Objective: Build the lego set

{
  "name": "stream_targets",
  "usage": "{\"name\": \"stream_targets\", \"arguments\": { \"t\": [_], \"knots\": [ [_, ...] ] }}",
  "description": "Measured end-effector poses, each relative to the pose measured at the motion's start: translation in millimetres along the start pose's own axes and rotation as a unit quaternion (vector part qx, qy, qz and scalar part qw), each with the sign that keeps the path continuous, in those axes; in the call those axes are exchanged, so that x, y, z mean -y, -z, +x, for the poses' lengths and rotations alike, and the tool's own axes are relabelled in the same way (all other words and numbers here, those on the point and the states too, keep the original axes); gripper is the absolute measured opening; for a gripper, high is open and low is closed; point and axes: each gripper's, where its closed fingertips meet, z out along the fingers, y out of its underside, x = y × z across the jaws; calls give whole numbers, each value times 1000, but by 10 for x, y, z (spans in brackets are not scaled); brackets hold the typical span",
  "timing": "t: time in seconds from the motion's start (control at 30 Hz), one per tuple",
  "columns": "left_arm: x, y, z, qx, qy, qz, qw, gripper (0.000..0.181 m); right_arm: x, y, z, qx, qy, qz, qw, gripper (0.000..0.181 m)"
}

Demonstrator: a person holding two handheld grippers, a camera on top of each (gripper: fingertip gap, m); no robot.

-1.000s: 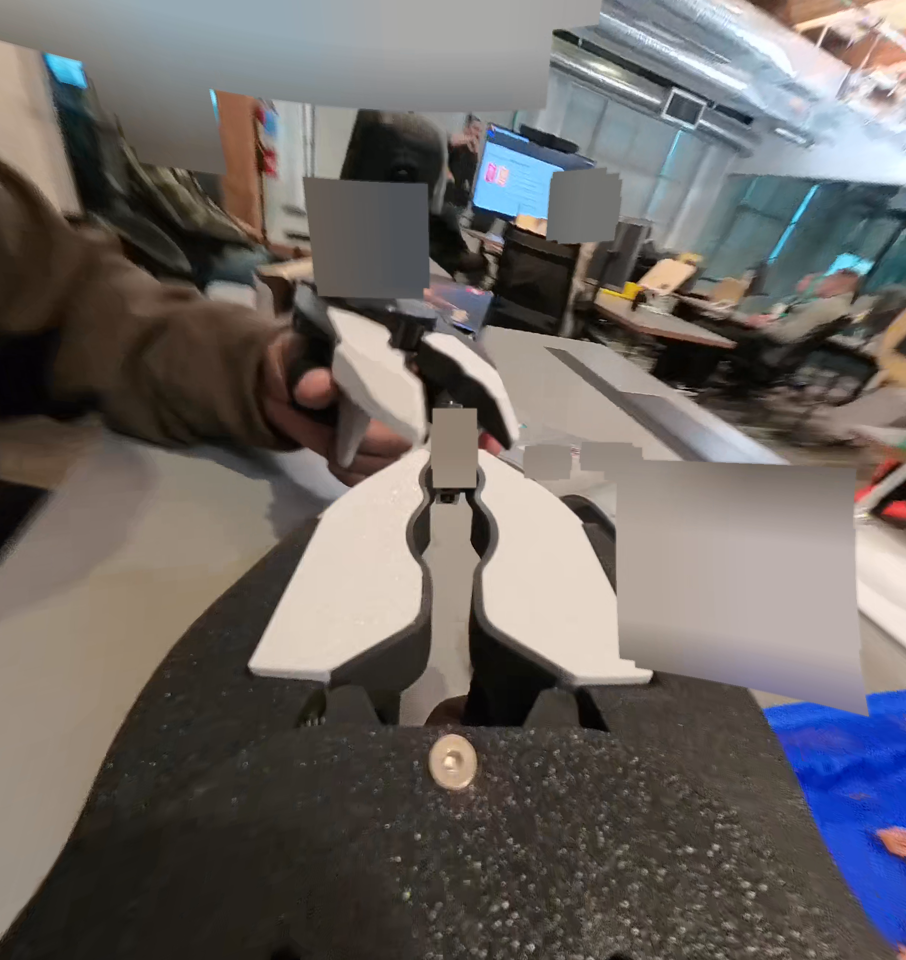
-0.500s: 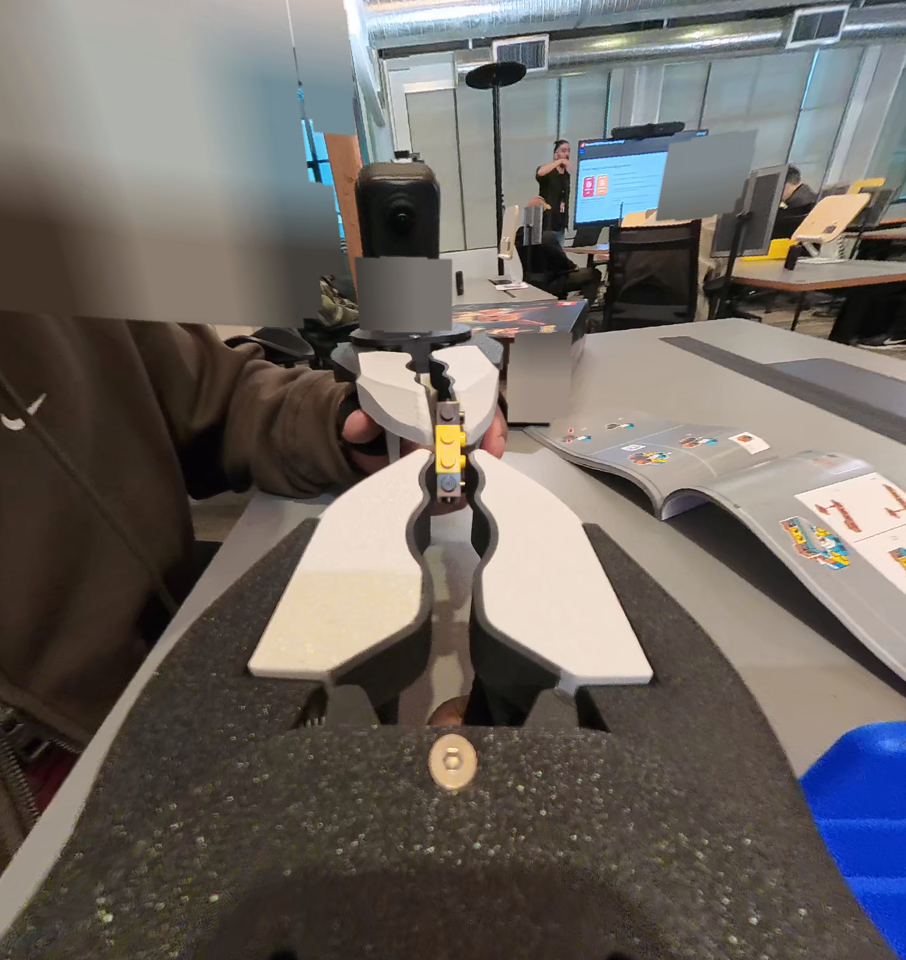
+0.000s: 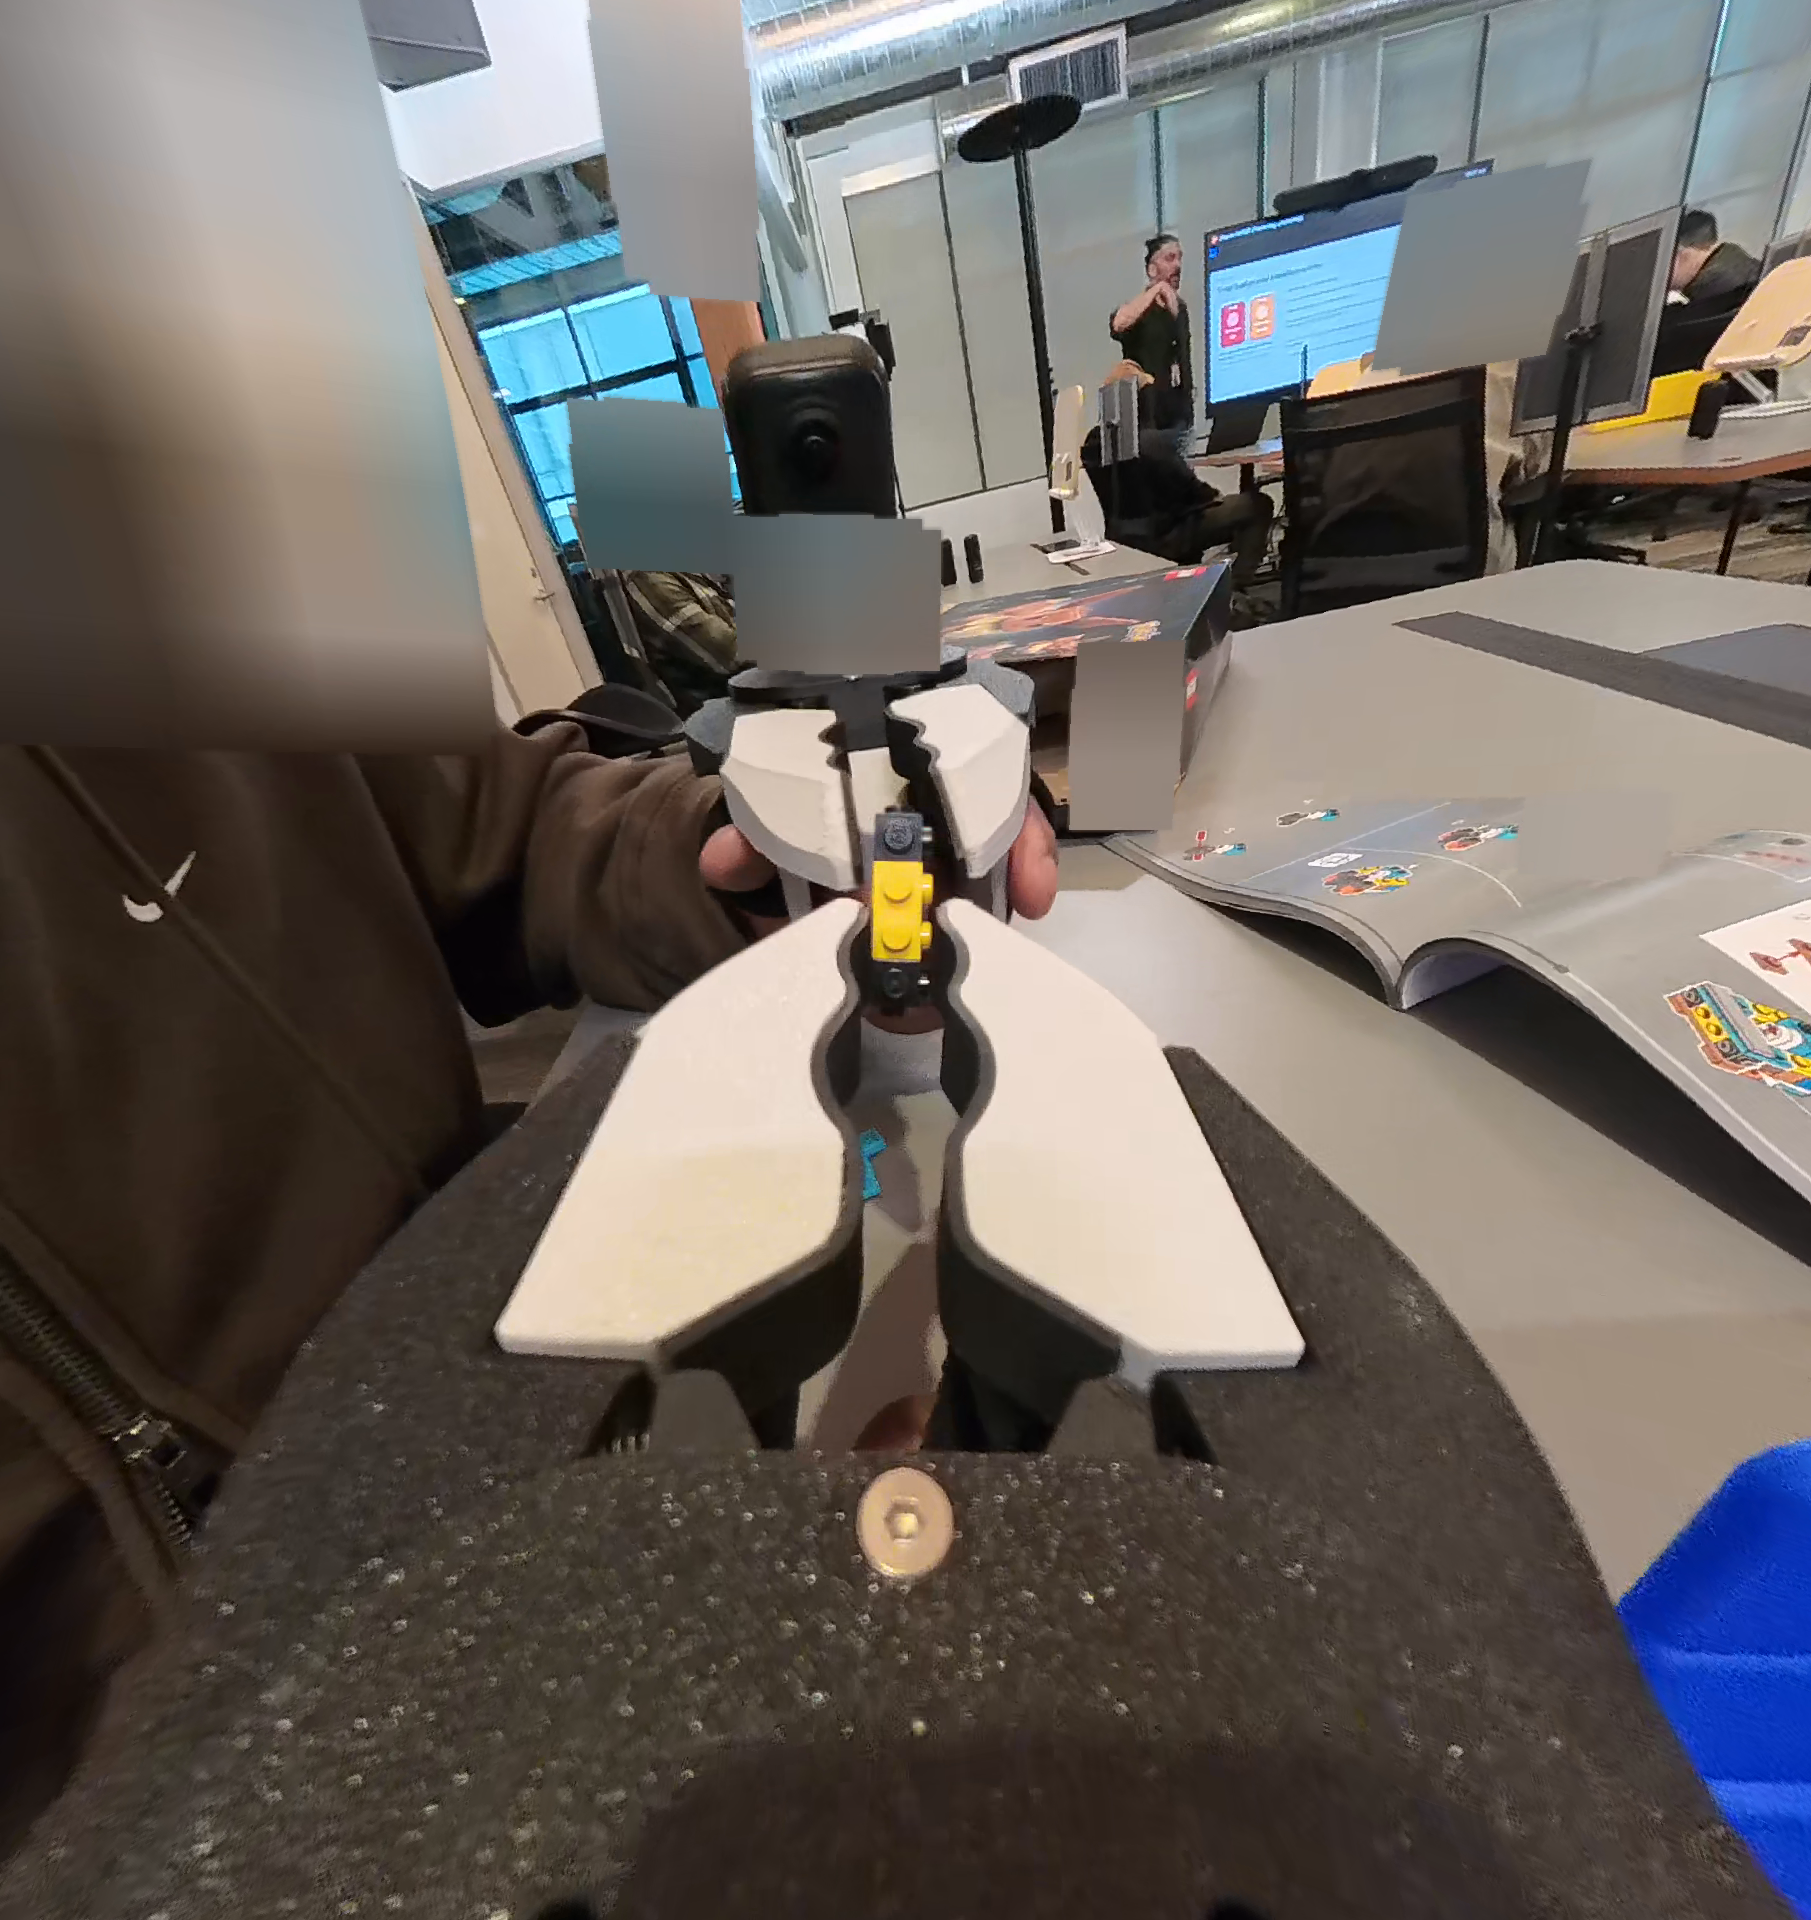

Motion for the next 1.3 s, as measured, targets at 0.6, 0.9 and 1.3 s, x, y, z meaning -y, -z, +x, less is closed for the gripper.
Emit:
{"name": "stream_targets", "arguments": {
  "t": [0.6, 0.9, 1.3],
  "knots": [
    [41, 142, -398, -12, 301, 122, 946, 8, 16, 50, 303, -228, 293, -68, 926, 38],
    [24, 49, -330, -44, 377, 145, 914, 8, 54, 5, 337, -300, 392, -83, 866, 38],
    [15, 59, -287, -36, 266, 82, 960, 32, 41, 29, 244, -237, 353, -67, 903, 19]
  ]
}}
